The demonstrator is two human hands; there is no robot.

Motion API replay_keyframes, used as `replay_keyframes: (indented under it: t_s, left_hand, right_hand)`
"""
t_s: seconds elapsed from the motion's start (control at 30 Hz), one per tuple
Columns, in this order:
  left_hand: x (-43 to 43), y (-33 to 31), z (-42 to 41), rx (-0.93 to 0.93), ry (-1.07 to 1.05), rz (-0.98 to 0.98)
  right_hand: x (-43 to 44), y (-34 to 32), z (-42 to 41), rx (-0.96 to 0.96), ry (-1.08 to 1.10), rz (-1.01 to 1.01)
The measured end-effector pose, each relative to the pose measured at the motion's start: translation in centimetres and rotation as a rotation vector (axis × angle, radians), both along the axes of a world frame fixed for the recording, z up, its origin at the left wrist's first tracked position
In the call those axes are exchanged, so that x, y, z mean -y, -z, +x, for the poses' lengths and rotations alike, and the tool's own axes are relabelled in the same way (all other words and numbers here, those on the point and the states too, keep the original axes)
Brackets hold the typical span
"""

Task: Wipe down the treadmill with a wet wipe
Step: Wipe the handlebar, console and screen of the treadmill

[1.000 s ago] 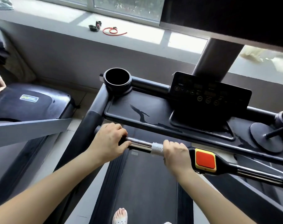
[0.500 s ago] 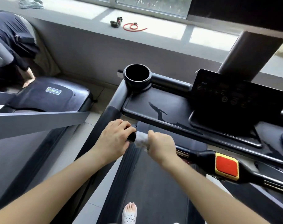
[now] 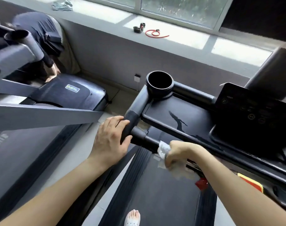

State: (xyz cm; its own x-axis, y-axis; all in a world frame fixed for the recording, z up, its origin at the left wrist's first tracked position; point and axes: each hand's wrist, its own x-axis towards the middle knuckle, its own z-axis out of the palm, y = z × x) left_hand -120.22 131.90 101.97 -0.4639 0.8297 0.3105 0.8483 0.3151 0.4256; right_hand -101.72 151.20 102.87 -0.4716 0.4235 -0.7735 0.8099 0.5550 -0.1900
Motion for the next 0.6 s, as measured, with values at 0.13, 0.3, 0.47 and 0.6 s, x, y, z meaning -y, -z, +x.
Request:
replay_keyframes:
  t_s: [0.13,0.3,0.47,0.6]
  left_hand:
    - [0.4,-0.2,-0.8,0.306,-0.088,0.129]
    - [0.2,-0.2,-0.7,0.283,-0.106,0.135]
    - [0.4,-0.1,-0.4,0.173,-0.082,0.079]
    - [0.6,-0.3,0.0,0.156,-0.072,0.06]
  right_hand:
    - [4.1,1.2,-5.6,-0.23,-0.002,0.343]
    - [6.6,3.4,-7.3,-0.425,-0.072,0.687]
    - [1.1,1.7,-6.0,-0.23,-0.025,-0.132]
    - [-0.2,1.0,-3.6,-0.062,0.021,-0.177]
